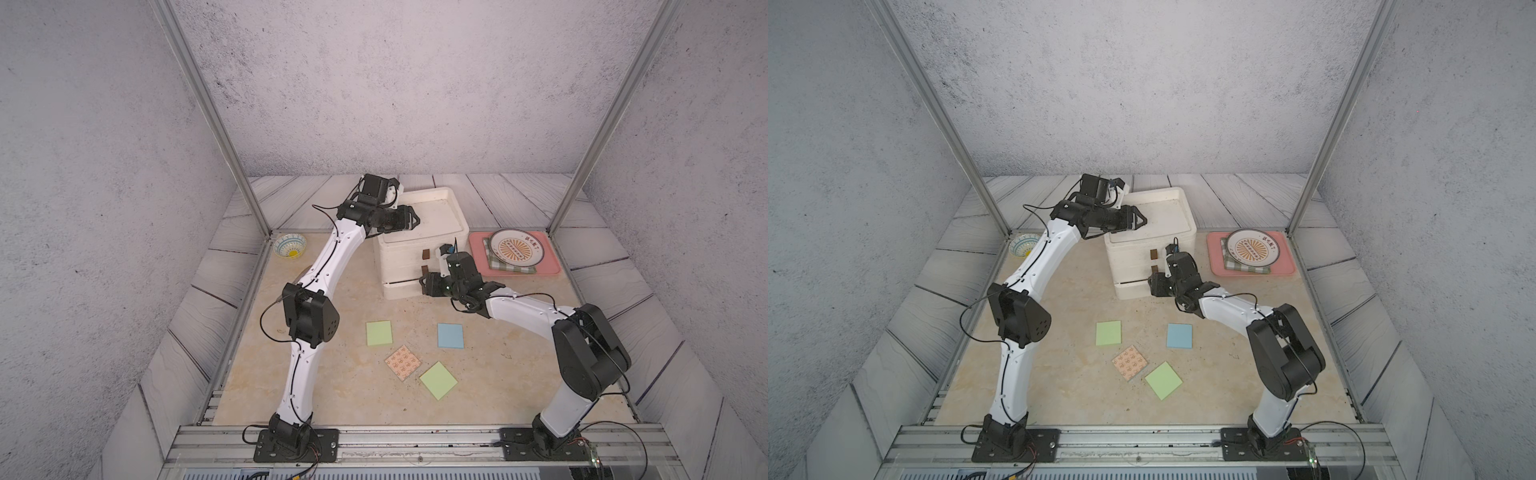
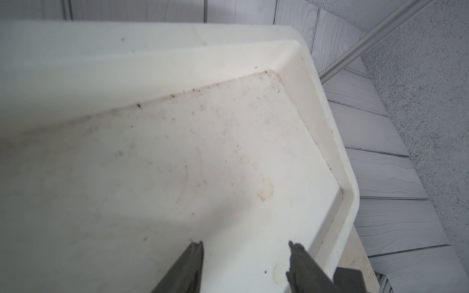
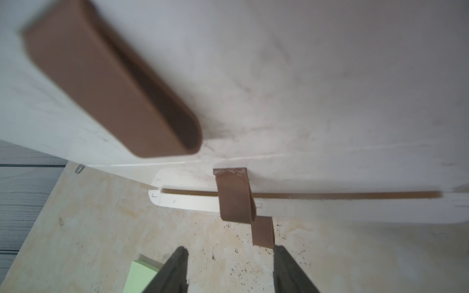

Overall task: Please put the sticky notes in the drawer by color
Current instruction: Open the drawer in the storage box.

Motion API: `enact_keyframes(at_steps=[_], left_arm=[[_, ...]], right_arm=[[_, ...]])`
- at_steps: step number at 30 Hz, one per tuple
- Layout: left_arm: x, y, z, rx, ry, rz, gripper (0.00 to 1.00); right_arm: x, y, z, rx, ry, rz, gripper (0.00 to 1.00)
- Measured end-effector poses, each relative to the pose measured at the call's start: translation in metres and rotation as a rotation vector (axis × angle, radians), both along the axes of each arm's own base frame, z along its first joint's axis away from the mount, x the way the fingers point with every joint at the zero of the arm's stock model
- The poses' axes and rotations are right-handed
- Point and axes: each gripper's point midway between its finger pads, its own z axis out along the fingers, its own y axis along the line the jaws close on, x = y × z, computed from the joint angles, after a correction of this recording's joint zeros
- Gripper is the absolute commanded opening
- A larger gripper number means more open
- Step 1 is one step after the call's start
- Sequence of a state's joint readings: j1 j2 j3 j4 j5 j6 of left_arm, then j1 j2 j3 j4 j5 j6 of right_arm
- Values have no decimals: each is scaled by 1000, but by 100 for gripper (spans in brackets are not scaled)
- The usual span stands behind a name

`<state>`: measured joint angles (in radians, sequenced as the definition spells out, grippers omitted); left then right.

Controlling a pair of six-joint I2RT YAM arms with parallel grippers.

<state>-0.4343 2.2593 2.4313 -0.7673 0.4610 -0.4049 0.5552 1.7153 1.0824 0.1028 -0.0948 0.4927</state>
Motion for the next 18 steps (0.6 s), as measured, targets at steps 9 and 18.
enact_keyframes(at_steps=[9, 18], left_arm=[[0, 0, -1, -1, -18, -4, 59], [0, 0, -2, 6, -28, -12, 59]], right_arm=[[22, 12, -2, 35, -87, -7, 51], [28, 15, -14, 33, -101, -9, 35]])
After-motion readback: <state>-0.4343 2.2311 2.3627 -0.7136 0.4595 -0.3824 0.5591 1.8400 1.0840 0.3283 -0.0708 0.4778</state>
